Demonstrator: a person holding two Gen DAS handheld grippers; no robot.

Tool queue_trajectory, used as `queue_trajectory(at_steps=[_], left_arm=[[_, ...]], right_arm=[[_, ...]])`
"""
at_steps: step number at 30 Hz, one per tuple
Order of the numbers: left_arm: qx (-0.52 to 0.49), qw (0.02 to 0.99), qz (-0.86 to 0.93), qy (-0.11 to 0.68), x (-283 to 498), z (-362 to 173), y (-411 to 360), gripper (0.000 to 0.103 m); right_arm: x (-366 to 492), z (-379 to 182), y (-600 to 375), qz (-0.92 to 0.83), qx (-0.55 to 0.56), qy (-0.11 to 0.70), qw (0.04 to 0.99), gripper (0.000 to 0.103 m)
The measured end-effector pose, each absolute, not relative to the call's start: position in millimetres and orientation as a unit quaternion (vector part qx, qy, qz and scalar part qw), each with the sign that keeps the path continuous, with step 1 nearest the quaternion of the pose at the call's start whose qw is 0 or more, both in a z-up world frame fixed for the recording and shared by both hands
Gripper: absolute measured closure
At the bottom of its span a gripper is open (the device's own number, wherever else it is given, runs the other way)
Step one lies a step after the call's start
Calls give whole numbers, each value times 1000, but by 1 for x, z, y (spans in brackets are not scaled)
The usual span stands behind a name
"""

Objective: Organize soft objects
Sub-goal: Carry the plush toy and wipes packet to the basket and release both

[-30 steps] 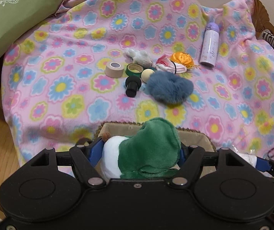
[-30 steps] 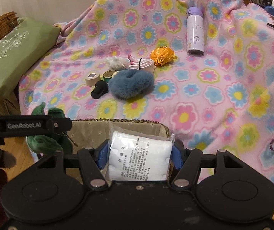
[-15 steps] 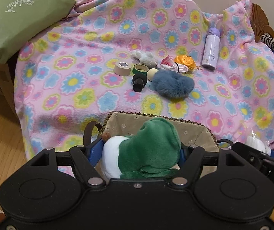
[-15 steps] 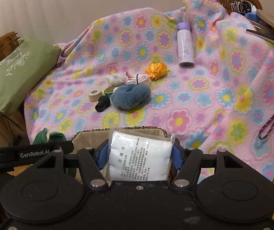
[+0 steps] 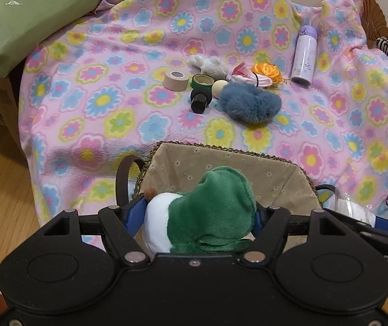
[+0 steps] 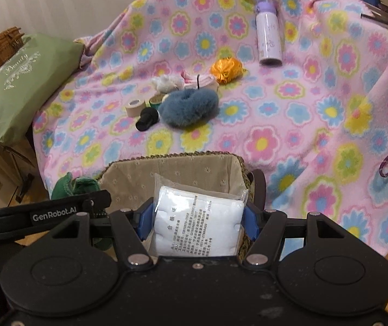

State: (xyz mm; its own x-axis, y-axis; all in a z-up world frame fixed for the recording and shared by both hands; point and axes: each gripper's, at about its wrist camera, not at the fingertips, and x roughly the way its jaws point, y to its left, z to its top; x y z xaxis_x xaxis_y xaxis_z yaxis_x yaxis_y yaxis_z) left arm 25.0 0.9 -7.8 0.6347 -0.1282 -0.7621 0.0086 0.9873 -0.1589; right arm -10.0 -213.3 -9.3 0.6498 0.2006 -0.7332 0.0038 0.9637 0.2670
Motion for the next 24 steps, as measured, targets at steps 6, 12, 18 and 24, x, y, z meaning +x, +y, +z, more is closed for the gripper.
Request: queue_trajectory(at_steps=[6, 12, 18, 24], left_arm=[[-65, 895, -27, 440, 28, -13, 2, 35], [-63, 894, -24, 442, 28, -13, 3, 35], [-53, 895, -15, 442, 29, -13, 2, 36], [-51, 896, -14, 440, 29, -13, 0, 36]], right_arm=[[-6, -12, -211, 54, 118, 427, 895, 40], [2, -11, -208, 51, 106, 424, 898, 40], [5, -14, -207, 56, 105, 429, 895, 39], [6, -16, -207, 58, 106, 432, 894, 37]])
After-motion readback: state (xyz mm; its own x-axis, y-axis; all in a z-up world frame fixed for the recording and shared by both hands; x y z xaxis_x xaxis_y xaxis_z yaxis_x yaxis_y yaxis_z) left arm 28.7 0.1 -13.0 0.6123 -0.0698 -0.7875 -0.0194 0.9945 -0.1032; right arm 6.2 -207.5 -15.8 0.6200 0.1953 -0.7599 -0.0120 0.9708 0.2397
